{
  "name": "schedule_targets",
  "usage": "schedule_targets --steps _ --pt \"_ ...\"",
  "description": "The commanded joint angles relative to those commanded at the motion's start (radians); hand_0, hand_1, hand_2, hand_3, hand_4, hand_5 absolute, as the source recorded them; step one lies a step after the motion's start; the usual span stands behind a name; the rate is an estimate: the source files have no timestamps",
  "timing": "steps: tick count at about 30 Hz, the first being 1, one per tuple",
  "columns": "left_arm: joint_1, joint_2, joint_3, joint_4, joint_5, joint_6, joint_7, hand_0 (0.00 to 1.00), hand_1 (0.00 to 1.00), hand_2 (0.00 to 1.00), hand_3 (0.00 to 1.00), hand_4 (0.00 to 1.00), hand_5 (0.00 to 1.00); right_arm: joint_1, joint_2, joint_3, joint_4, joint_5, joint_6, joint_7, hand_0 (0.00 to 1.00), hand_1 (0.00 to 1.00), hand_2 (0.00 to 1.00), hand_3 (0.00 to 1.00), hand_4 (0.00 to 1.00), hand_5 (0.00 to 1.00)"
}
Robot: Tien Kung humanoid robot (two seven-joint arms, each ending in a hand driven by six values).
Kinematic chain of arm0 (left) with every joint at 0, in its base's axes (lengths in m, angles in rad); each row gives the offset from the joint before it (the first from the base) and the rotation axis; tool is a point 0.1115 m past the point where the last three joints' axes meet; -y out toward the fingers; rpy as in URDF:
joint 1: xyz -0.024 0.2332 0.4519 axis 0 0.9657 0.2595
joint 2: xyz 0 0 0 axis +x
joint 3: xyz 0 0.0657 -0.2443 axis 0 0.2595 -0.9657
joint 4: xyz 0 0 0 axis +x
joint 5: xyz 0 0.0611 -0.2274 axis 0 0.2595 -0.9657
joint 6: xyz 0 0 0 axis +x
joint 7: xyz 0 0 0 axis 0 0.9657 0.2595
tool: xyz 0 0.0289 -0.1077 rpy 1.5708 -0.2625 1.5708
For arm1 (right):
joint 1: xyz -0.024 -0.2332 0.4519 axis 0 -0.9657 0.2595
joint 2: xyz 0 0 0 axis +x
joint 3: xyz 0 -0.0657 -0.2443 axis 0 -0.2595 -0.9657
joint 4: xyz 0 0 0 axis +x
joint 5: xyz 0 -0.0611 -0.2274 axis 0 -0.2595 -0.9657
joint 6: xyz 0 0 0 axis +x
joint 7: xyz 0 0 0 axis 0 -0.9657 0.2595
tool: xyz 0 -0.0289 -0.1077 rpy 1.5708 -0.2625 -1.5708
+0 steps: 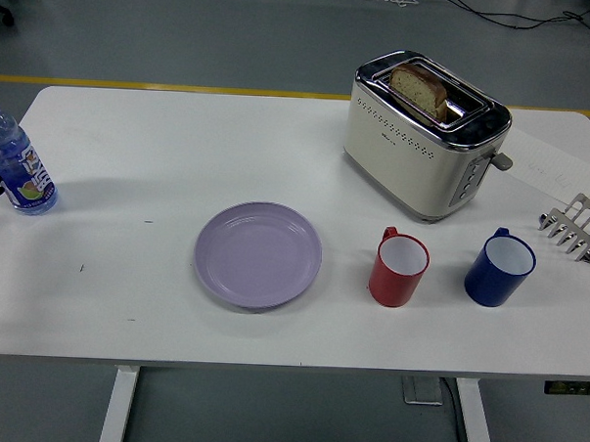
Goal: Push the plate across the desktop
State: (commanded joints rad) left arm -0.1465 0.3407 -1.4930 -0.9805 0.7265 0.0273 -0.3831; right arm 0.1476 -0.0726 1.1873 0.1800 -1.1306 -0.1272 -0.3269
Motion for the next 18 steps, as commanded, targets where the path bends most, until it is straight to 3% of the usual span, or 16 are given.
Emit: schedule_targets --steps 18 --pt "0.022 -0.010 -0.010 0.037 -0.025 -0.009 0.014 0.699 0.722 0.705 0.638 0.533 0.998 0.000 0.005 -0.014 0.000 0.031 -0.003 0.003 0.530 0.482 0.606 0.553 0.256 0.202"
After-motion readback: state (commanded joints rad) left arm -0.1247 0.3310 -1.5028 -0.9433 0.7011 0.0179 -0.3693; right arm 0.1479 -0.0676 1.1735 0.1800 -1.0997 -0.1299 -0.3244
